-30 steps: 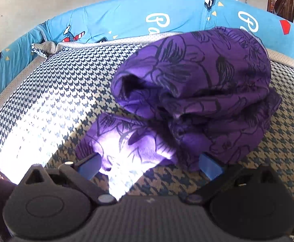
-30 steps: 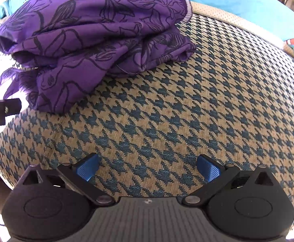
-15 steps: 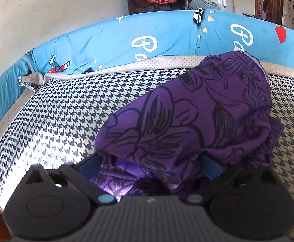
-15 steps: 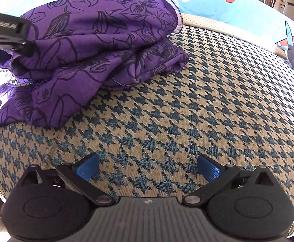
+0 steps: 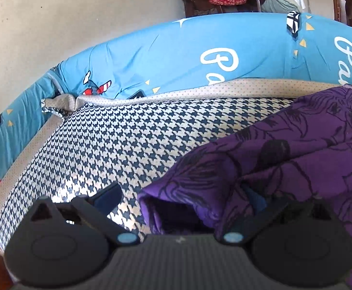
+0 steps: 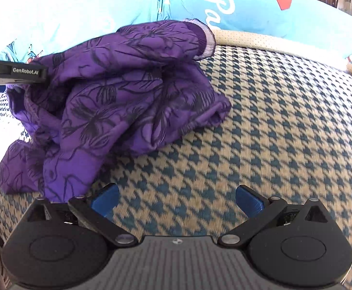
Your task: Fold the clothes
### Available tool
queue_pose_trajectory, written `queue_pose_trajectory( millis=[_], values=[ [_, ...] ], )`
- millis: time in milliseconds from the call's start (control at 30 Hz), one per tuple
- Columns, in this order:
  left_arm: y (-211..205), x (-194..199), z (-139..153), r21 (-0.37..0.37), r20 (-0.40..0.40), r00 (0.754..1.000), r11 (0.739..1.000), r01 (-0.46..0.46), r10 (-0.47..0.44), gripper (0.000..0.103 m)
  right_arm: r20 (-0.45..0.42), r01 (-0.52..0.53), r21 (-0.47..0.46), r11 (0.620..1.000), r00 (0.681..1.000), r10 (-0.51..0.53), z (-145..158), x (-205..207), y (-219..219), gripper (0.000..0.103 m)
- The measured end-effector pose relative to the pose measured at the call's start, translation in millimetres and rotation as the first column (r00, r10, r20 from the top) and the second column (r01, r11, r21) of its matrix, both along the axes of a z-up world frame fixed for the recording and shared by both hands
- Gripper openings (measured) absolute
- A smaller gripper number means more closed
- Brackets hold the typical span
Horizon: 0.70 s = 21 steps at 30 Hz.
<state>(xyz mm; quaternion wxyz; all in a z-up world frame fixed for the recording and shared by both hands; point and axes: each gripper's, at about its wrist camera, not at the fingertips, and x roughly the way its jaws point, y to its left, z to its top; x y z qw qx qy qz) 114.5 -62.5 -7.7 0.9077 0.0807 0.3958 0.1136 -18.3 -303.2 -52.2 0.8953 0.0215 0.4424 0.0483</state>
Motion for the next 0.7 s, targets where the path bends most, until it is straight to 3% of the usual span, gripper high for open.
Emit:
queue_pose_trajectory(
  millis=[133,333,467,600,700],
  values=[
    [9,-1,5,-0.050,0.011,1.000,0.999,-0.001,0.002,0.103,0.019,-0.045,0.015,0.999,0.999,0.045,4,29,-8,0.102],
    [11,-23,32,-0.163,0.127,0.988,0.981,0.106,-0.085,0.103,0.056,-0.017,0.101,0.995,0.998,0.012,9,61,-19,0.102],
    [-8,-32,33,-0.142,0.151,0.971,0.968,0.209,-0.187,0.103,0.043,0.000,0.125,0.992,0.999,-0.005,5,75,-17,0.102],
    [-32,-43,31,-0.105,0.168,0.938,0.940,0.324,-0.305,0.103,0.041,0.016,0.118,0.993,0.999,-0.021,7,73,-17,0.102],
    [-53,-51,27,-0.018,0.176,0.913,0.926,0.377,-0.368,0.103,0.040,0.031,0.113,0.993,0.999,-0.036,6,72,-17,0.102]
  ],
)
